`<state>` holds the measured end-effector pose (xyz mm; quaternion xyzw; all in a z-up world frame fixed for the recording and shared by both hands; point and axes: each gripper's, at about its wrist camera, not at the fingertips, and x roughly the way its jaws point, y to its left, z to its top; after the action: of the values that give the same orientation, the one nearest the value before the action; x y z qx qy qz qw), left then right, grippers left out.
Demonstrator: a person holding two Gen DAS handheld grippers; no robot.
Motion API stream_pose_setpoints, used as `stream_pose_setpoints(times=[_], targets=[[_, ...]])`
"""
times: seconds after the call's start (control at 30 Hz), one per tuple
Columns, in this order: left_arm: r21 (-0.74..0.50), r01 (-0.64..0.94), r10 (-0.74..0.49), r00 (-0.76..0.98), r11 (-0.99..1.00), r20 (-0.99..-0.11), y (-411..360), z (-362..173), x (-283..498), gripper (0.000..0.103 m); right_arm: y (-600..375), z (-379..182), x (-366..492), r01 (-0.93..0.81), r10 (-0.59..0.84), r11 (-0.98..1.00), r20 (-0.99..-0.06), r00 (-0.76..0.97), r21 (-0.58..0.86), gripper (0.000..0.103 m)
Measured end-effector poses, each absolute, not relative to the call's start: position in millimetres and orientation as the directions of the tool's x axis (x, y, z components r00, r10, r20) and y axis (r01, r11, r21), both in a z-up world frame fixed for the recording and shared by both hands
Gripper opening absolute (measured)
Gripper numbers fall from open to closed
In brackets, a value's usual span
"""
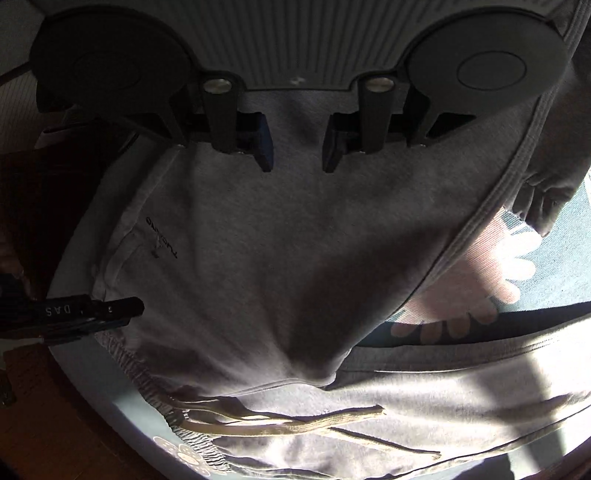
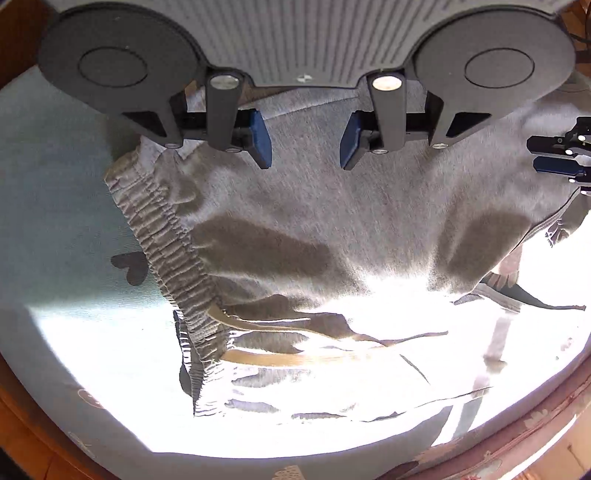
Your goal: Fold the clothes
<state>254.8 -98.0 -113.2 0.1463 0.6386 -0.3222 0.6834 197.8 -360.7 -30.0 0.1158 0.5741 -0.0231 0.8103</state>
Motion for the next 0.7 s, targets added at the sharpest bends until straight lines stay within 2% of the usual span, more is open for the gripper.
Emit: stream_pose_setpoints(times=[0.07, 0.1, 0.23, 0.37, 0.57, 0.7], targets=[[-0.187, 0.596, -0.201, -0.044, 0.781, -0.979, -89.0, -122.5, 250.6, 0.030, -358.1, -49.3, 205.3, 0.137, 0.085, 0.982, -0.950, 0.300, 0.131, 0.045], [-0.209, 0.575, -0.227, -0.041, 0.791, -0.973, -78.5, -121.1, 247.3, 0.033, -359.8, -56.1, 202.1, 0.140, 0.071, 0.983, -0.956, 0.284, 0.115, 0.046], [-0.219, 0.471, -0.204, -0.083, 0.854, -0.975, -53.1, -117.6, 247.6, 0.033, -369.4, -59.6, 180.6, 0.172, 0.052, 0.980, -0.964, 0.261, 0.100, 0.055], [-0.187, 0.498, -0.226, 0.019, 0.847, -0.974, -53.3, -93.4, 253.5, 0.034, -373.2, -42.2, 193.1, 0.167, 0.069, 0.979, -0.964, 0.256, 0.115, 0.055], [-0.196, 0.480, -0.296, 0.141, 0.855, -0.945, -63.2, -73.7, 293.0, 0.036, -365.2, -6.9, 278.8, 0.014, 0.106, 0.992, -0.901, 0.420, 0.123, 0.054], [-0.170, 0.456, -0.295, 0.219, 0.873, -0.930, -60.4, -67.7, 316.4, 0.036, -352.8, 11.4, 367.2, -0.164, 0.116, 0.986, -0.848, 0.518, 0.034, 0.054]])
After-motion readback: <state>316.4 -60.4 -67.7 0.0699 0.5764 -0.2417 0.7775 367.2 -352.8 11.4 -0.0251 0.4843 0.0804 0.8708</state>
